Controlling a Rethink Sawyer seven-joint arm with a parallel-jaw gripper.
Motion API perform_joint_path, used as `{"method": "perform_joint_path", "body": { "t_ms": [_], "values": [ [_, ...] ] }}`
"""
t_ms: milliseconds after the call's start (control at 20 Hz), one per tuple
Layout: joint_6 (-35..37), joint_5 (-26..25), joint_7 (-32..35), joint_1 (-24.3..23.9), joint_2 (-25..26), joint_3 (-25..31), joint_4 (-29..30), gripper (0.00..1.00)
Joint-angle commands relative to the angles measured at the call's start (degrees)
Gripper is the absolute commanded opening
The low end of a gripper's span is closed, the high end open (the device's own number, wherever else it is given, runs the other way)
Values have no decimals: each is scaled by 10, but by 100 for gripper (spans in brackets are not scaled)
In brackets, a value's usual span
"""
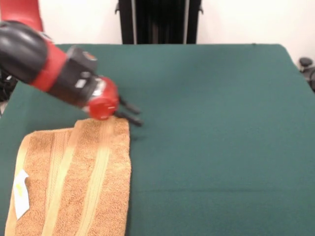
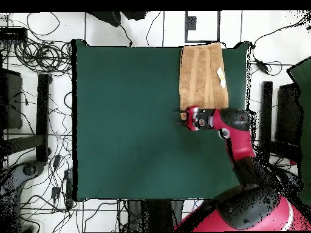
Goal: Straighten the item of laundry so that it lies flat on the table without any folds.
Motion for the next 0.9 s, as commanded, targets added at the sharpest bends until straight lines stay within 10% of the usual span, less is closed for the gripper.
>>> {"method": "perform_joint_path", "body": {
  "t_ms": [50, 600, 900],
  "values": [
    [58, 0, 87, 32, 39, 47, 79, 100],
    [18, -8, 55, 40, 37, 28, 70, 100],
    [-196, -135, -35, 58, 62, -36, -44, 100]
  ]
}}
